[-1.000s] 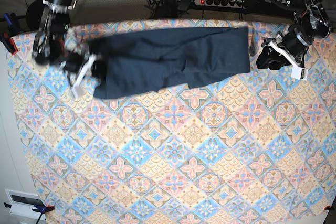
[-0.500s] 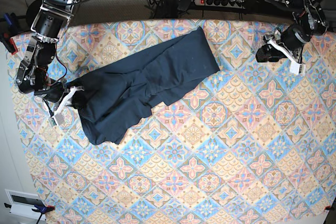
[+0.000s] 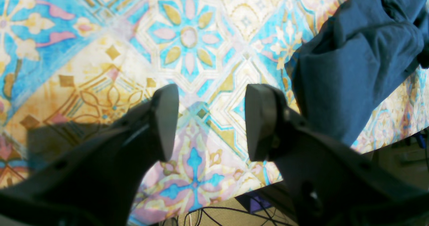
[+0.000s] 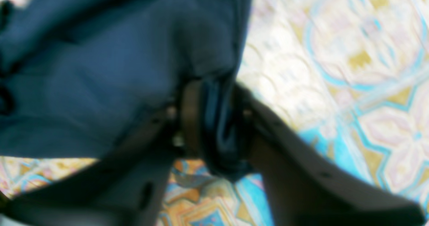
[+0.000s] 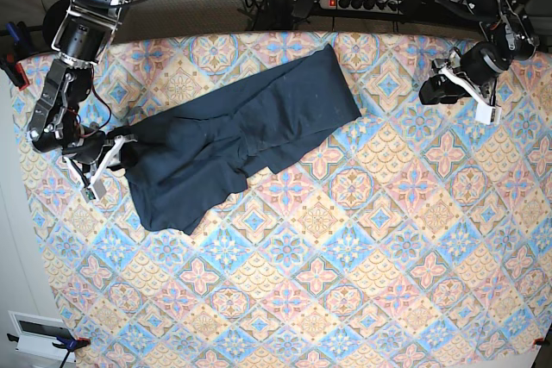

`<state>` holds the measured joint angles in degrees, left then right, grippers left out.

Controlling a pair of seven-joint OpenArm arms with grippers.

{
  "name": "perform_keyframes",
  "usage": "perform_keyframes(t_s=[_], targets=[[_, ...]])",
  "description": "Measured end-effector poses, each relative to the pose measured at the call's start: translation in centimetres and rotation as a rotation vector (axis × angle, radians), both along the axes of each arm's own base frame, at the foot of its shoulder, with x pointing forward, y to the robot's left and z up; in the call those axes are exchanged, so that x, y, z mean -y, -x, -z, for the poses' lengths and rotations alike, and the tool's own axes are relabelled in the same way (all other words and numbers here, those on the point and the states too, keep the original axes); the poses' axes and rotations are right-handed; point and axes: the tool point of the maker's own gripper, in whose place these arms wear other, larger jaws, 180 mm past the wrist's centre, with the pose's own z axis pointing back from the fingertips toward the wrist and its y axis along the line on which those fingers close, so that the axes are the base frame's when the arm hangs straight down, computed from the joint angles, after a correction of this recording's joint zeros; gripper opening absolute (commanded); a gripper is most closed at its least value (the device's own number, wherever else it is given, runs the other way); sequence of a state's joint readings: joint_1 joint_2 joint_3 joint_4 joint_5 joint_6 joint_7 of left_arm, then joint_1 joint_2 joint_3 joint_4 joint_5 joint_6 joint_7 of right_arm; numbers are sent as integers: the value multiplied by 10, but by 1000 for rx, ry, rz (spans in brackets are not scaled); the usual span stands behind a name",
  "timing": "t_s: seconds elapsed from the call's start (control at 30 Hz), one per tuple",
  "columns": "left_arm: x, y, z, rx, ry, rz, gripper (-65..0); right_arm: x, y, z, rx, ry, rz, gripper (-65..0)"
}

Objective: Layout the t-shirt on the table in an organized manner, then fold the t-shirt properly

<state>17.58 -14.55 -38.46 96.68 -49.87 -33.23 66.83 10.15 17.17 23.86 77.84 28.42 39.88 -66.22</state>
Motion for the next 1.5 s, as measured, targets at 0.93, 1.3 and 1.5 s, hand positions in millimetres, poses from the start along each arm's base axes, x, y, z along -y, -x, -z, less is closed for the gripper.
perform_keyframes(t_s=[0.93,1.3,1.5], targets=[[6,-1,0,-1,7,20,-335,-92,-87,-44,178,38,-333,-327],[5,0,0,-3,5,20,-335,-77,-100,-8,117,-2,-306,-327],[6,-1,0,-1,7,19,-335,-79,-104,-7,143,-8,-302,-327]])
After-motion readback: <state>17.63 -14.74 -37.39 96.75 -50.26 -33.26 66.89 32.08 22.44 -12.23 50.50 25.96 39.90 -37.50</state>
